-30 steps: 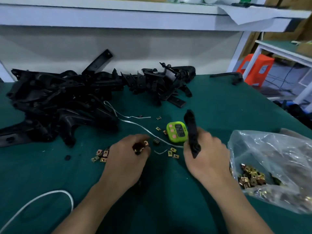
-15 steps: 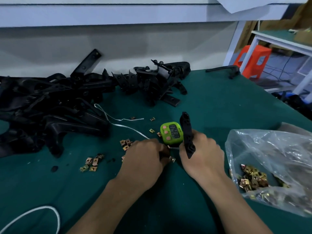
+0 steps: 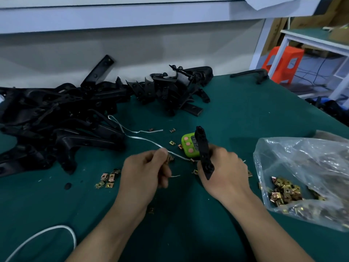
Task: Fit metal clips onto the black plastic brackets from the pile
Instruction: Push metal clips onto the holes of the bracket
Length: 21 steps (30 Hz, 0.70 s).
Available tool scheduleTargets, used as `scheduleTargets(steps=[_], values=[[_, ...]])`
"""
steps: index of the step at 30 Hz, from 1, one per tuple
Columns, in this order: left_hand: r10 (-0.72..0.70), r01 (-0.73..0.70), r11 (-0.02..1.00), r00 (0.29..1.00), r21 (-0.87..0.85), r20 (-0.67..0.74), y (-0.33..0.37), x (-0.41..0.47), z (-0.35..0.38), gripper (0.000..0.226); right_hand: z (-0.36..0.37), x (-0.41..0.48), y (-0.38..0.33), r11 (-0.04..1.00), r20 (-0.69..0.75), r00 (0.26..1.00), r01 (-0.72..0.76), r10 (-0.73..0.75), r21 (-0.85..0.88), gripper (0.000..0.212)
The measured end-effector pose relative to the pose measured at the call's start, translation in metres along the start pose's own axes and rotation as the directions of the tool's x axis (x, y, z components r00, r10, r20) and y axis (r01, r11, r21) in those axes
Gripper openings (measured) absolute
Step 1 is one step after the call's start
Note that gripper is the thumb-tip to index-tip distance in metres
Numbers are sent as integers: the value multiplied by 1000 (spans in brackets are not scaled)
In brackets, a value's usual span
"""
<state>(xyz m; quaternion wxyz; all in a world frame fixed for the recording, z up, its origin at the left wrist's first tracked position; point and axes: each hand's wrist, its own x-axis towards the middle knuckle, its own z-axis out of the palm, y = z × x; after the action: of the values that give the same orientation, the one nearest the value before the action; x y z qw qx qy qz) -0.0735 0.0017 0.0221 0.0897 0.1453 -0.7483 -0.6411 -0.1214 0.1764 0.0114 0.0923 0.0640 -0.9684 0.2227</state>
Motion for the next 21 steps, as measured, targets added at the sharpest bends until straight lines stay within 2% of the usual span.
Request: scheduleTargets(steps=[2,5,6,9,11,16,21], values=[[-128,145,963,988,-225,91,-5,-10,-10,31,2,-1,-3,999,16,1000,26,-25,-46,6],[-141,184,927,979,-326,150,-15,-17,-24,9,6,-5,-10,992,29,995,99,-97,-81,7],[-118,161,928,982,-336,146,-17,-16,-27,8,7,-7,-13,989,41,992,122,-119,-80,7],[-51,84,947,992,-310,113,-20,-12,-31,30,9,-10,-19,986,84,985,155,-149,-67,9],[-13,37,956,996,-290,85,-20,-12,-31,37,10,-11,-22,984,101,983,164,-156,-73,6],[42,-27,973,997,-229,63,-22,-14,-29,34,10,-12,-22,989,107,986,135,-128,-63,2],[34,-18,973,997,-231,66,-21,-16,-29,31,11,-13,-23,987,126,984,137,-126,-85,7]])
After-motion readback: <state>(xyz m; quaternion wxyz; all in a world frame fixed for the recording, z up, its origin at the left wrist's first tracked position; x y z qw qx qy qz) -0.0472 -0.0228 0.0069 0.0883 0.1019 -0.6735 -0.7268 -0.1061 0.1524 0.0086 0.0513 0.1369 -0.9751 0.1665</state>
